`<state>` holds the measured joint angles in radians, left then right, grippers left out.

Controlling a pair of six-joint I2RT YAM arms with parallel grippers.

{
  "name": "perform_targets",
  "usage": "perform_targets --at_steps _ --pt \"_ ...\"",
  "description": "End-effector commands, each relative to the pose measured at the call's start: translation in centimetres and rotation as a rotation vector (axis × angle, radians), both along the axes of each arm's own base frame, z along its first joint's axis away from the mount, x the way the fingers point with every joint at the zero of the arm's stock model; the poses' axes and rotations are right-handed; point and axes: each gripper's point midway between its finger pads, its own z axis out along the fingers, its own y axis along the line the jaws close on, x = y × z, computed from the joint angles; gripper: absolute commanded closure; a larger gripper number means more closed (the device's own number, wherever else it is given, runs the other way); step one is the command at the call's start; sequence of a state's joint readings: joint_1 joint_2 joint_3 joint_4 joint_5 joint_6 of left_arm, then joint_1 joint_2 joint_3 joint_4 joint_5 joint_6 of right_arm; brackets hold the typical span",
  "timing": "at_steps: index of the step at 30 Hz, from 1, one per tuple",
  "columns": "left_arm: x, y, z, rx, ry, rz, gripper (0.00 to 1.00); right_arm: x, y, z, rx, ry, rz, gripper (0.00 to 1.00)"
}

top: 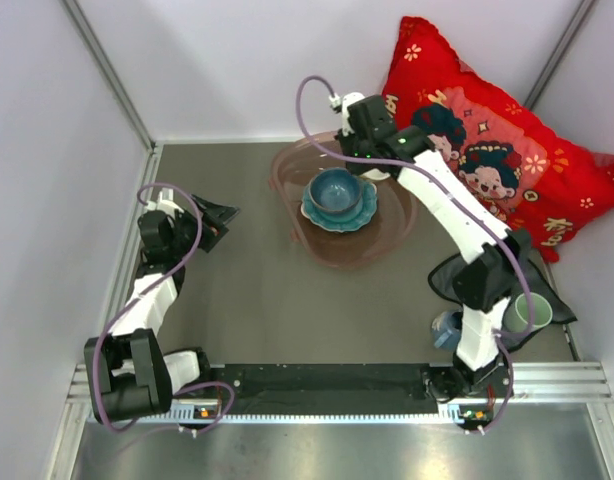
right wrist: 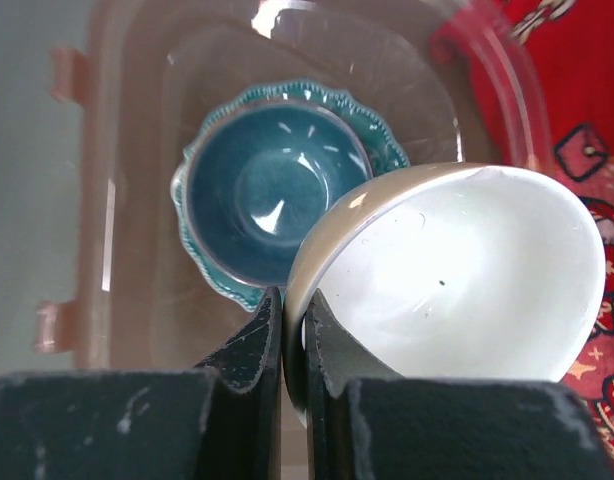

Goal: Place the mixed dishes into the plastic bin
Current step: Place the bowl in the plastic bin.

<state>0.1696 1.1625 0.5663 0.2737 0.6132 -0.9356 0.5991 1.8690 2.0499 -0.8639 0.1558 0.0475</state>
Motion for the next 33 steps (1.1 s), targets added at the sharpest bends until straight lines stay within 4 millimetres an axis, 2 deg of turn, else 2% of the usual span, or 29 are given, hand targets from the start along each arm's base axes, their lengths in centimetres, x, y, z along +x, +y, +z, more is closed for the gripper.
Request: perform_targets --at_steps 1,3,5,9,17,25,27,28,33 --pt "-0.3 0.1 2.2 0.029 -0.077 -0.008 0.03 2.2 1.3 1.7 -0.015 -0.118 0.068 1.0" --pt "-0.5 0.1 2.1 0.031 -0.078 -0.005 0.03 2.5 1.6 0.7 -0.013 -0.122 0.072 1.0" --pt "-0.7 0.1 2.0 0.031 -0.075 -0.002 0.03 3.0 2.0 0.9 -0.001 -0.15 0.076 1.0" --pt "-0.8 0.1 1.8 0.03 -0.069 0.0 0.03 3.5 2.5 -0.2 -0.012 -0.142 0.099 1.0" --pt "-0.7 0.1 1.8 0.035 -0.07 -0.002 0.03 4.3 3.7 -4.0 -0.084 -0.112 0.192 1.0" --pt "-0.6 0.3 1.7 0.046 -0.068 0.002 0.03 5.4 4.6 -6.1 -0.146 -0.118 0.241 1.0" --pt "-0.5 0.4 1.7 0.049 -0.07 0.007 0.03 5.7 5.1 -6.1 -0.147 -0.122 0.25 1.0" --pt "-0.5 0.4 1.7 0.05 -0.067 0.006 0.03 5.8 5.2 -7.0 -0.16 -0.107 0.255 1.0" --pt "-0.4 0.3 1.8 0.051 -0.07 0.0 0.03 5.7 6.2 -8.1 -0.165 -0.093 0.287 1.0"
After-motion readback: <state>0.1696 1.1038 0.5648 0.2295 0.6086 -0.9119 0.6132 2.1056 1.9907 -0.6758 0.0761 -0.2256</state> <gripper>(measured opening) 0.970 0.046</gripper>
